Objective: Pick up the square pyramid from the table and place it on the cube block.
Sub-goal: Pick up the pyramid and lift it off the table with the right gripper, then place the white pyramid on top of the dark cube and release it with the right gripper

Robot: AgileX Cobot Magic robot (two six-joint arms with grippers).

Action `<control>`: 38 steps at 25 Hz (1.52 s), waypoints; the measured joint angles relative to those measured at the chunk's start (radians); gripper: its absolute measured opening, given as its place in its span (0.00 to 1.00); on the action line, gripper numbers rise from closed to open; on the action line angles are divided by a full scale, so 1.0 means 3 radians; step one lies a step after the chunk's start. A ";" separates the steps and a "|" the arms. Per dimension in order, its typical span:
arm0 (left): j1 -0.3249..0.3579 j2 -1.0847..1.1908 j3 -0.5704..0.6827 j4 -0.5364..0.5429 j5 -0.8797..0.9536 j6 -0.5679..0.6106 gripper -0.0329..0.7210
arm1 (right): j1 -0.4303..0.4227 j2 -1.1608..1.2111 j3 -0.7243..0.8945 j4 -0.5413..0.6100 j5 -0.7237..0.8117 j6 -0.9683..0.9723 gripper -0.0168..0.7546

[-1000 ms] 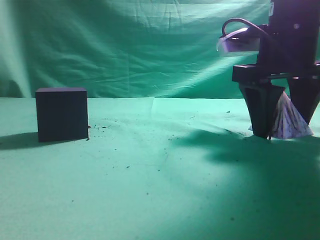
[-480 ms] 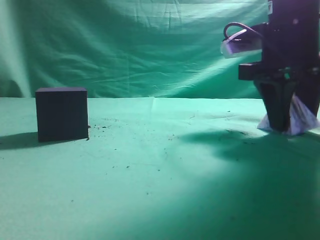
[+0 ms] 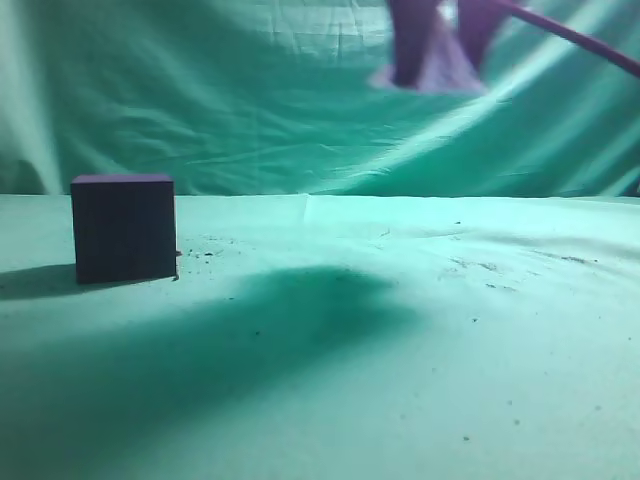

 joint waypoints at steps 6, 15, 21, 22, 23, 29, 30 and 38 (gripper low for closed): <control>0.0000 0.0000 0.0000 0.0000 0.0000 0.0000 0.04 | 0.0864 0.0346 -0.0796 0.0046 0.0129 0.0044 0.52; 0.0000 0.0000 0.0000 0.0000 0.0000 0.0000 0.04 | 0.1225 0.1332 -0.1813 0.0050 0.0163 0.0064 0.52; 0.0000 0.0000 0.0000 0.0000 0.0000 0.0000 0.04 | 0.1225 0.1509 -0.1832 0.0036 0.0181 0.0073 0.52; 0.0000 0.0000 0.0000 0.0000 0.0000 0.0000 0.04 | 0.1225 0.1517 -0.1839 0.0036 0.0173 0.0079 0.52; 0.0000 0.0000 0.0000 0.0000 0.0000 0.0000 0.04 | 0.1225 0.1522 -0.1839 0.0036 0.0173 0.0079 0.52; 0.0000 0.0000 0.0000 0.0000 0.0000 0.0000 0.04 | 0.1225 0.1531 -0.1868 0.0036 0.0164 0.0080 0.68; 0.0000 0.0000 0.0000 0.0000 0.0000 0.0000 0.04 | 0.1225 0.1530 -0.1862 0.0036 0.0171 0.0086 0.77; 0.0000 0.0000 0.0000 0.0000 0.0000 0.0000 0.04 | 0.1225 0.1183 -0.1862 0.0030 0.0178 0.0136 0.78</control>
